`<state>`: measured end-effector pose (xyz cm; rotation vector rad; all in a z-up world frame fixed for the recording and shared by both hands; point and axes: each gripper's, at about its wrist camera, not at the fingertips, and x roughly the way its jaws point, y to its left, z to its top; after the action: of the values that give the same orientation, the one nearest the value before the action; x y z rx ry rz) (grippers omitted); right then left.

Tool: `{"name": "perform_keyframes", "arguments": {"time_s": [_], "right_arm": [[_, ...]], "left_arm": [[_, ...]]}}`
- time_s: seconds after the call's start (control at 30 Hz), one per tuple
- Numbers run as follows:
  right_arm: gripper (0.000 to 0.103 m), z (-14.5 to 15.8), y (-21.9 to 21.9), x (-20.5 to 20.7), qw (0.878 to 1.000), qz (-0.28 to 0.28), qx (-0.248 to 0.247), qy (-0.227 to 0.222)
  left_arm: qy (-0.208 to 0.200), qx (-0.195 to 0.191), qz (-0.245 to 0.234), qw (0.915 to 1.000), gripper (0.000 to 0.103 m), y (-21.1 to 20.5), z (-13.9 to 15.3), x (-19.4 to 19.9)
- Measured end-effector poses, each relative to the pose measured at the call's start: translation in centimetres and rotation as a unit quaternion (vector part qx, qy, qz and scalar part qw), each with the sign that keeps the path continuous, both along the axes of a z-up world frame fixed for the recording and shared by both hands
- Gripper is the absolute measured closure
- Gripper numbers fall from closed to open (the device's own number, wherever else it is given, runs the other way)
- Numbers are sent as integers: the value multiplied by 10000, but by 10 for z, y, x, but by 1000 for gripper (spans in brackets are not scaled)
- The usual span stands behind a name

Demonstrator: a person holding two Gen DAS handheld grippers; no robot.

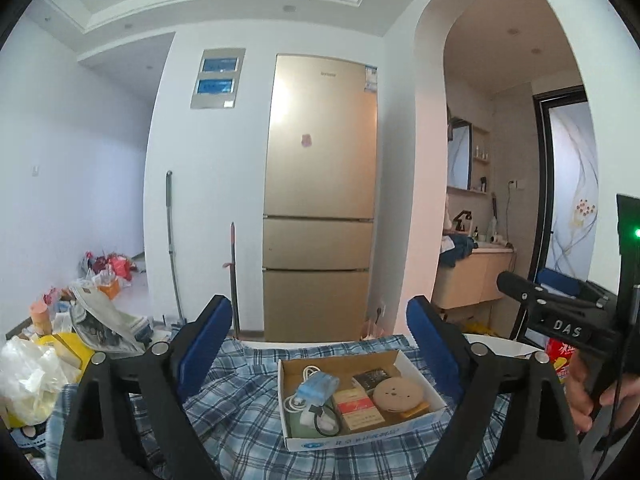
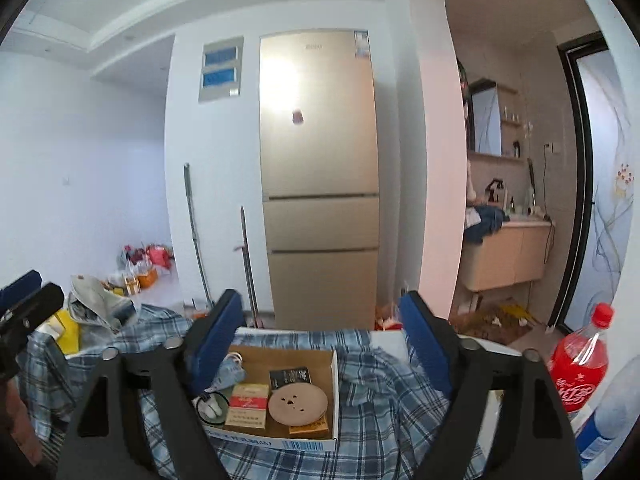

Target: Organize soft objects

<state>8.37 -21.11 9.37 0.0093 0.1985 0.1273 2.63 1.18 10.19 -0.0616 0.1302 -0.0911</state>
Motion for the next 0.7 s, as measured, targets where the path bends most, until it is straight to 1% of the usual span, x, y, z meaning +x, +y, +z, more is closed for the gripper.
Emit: {"name": "perform_keyframes", "arguments": {"time_s": [0.03, 0.07, 0.13, 0.23, 0.3, 0.37, 0.43, 0.5, 0.57, 0.6, 0.63, 0.7], "right_arm": [[10, 1, 2, -5, 10000, 4, -14, -97], [8, 2, 3, -11, 9998, -16, -34, -183], [1, 1, 4, -21, 9995, -67, -55, -291], [1, 0, 2, -32, 9993, -143, -59, -330], [1, -1, 1, -38, 9994, -110, -45, -327], [1, -1, -1, -46, 9992, -84, -9, -402], [1, -5, -5, -56, 9984, -213, 28, -517], [1, -12, -7, -62, 9975, -235, 101, -656], [0, -21, -6, -64, 9973, -308, 49, -662], [0, -27, -5, -64, 9974, -295, 53, -656], [0, -32, -5, -64, 9976, -254, 69, -644], [1, -44, -4, -63, 9980, -128, 58, -617]], "left_arm": [[-59, 31, -7, 10000, 6, -1, 1, -5], [-142, 66, -9, 9999, 0, -1, 2, -11], [-331, 90, 62, 9994, 0, -3, 2, -23], [-428, 120, 6, 9990, 0, -3, 3, -40], [-472, 65, -11, 9989, 0, -2, 3, -48], [-519, 6, -21, 9987, 0, 1, 3, -54], [-545, -17, -34, 9985, 0, 1, 0, -60], [-603, 90, -100, 9981, 0, 0, -6, -68], [-701, 215, -36, 9973, 0, 2, -14, -73], [-672, 298, -10, 9973, 0, 0, -19, -74], [-517, 388, -16, 9979, 0, -1, -24, -72], [-337, 382, -94, 9987, 0, -1, -34, -68]]}}
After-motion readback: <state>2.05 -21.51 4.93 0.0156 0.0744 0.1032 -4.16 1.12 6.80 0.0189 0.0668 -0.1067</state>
